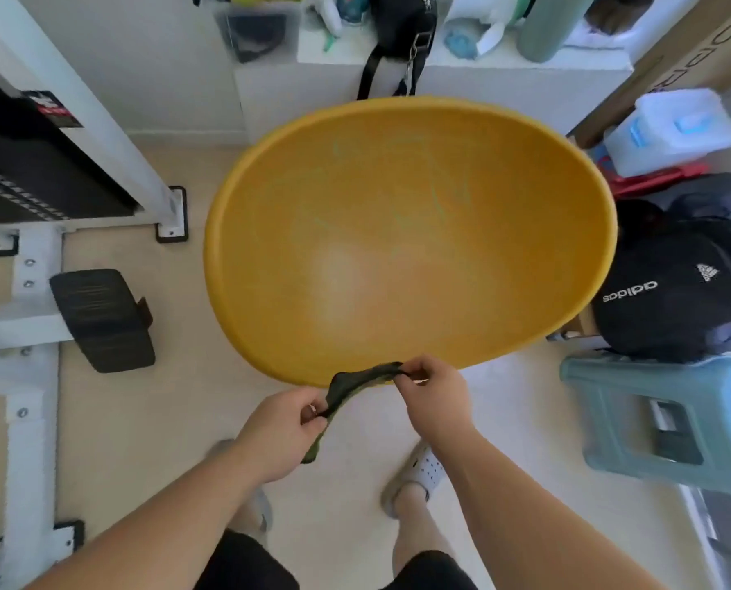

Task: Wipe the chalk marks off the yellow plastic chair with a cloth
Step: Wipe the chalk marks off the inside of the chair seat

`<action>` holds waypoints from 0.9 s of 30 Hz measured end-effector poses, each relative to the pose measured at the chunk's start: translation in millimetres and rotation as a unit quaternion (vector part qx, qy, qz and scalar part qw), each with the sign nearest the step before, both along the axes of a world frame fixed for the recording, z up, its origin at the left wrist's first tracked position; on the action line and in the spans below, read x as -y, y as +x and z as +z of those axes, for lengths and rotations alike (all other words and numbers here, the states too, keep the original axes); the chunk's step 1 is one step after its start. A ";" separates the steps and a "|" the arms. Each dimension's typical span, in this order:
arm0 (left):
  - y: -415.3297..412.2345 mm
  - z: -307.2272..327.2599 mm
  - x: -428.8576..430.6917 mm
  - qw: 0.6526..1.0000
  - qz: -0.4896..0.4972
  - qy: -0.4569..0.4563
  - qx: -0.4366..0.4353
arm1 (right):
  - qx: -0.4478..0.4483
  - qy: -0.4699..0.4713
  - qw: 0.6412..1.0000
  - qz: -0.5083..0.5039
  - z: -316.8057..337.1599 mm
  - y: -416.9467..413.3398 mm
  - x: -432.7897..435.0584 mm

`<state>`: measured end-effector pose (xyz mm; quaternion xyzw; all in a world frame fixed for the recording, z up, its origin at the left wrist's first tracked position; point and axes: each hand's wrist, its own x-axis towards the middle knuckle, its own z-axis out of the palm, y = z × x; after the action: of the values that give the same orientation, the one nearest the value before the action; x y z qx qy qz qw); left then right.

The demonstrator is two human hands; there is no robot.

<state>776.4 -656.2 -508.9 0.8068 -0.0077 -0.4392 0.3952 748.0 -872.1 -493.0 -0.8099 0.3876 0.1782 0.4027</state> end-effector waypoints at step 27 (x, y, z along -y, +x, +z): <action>88.3 -266.7 60.1 0.756 -0.314 0.315 0.480 | 0.234 -0.045 0.966 0.097 -389.7 104.1 64.5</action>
<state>864.7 -716.3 -775.7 0.9428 -0.3111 -0.0712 -0.0968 852.1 -936.6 -882.7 -0.8802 0.2096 0.0043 0.4258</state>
